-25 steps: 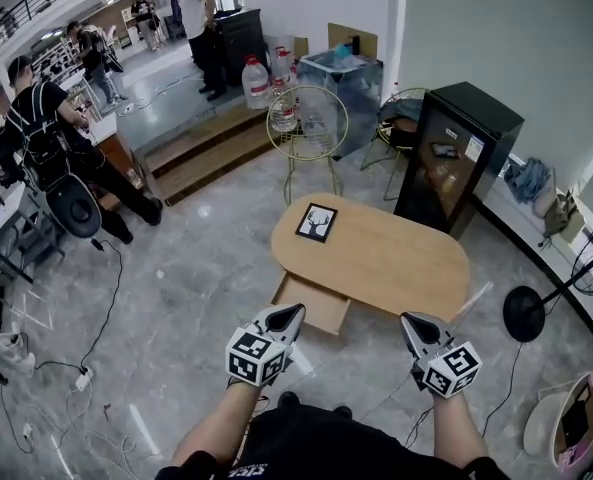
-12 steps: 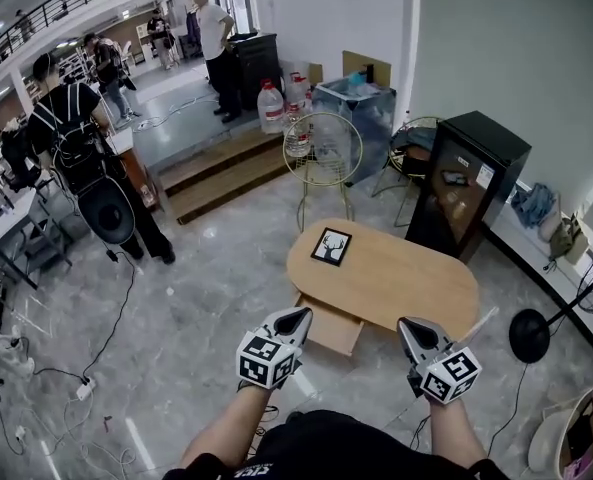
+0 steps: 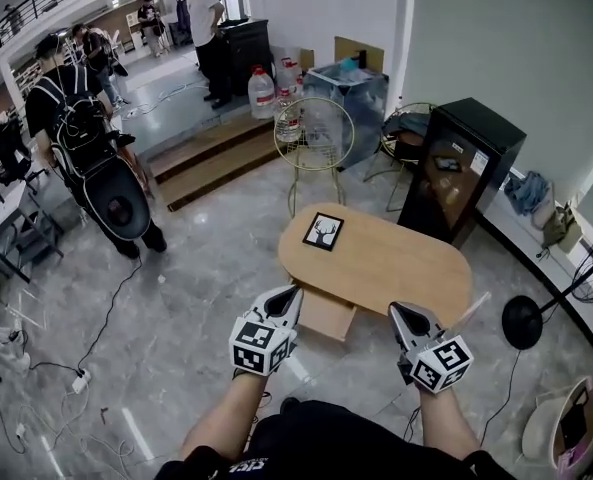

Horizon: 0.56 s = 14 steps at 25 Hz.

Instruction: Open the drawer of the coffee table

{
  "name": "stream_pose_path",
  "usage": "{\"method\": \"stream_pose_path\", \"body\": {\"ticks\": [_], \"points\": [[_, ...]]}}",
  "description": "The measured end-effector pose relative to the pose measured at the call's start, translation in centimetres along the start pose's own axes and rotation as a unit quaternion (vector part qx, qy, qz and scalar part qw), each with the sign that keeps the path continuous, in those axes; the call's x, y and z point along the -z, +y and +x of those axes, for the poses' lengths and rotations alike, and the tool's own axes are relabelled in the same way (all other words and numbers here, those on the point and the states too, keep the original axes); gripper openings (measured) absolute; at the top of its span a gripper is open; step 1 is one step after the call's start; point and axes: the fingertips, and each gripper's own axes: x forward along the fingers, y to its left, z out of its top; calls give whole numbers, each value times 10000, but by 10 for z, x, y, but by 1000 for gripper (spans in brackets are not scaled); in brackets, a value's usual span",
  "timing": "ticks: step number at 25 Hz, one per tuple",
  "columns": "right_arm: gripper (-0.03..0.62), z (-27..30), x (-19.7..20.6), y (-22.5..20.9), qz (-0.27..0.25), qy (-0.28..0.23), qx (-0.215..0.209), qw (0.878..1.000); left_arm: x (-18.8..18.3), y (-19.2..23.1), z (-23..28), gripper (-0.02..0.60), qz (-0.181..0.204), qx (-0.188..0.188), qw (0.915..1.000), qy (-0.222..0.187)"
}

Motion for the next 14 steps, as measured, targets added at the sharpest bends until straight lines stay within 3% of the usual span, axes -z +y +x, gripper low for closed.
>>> {"method": "stream_pose_path", "body": {"ticks": [14], "points": [[2, 6, -10, -10, -8, -122, -1, 9999, -21, 1, 11, 0, 134, -98, 9998, -143]]}}
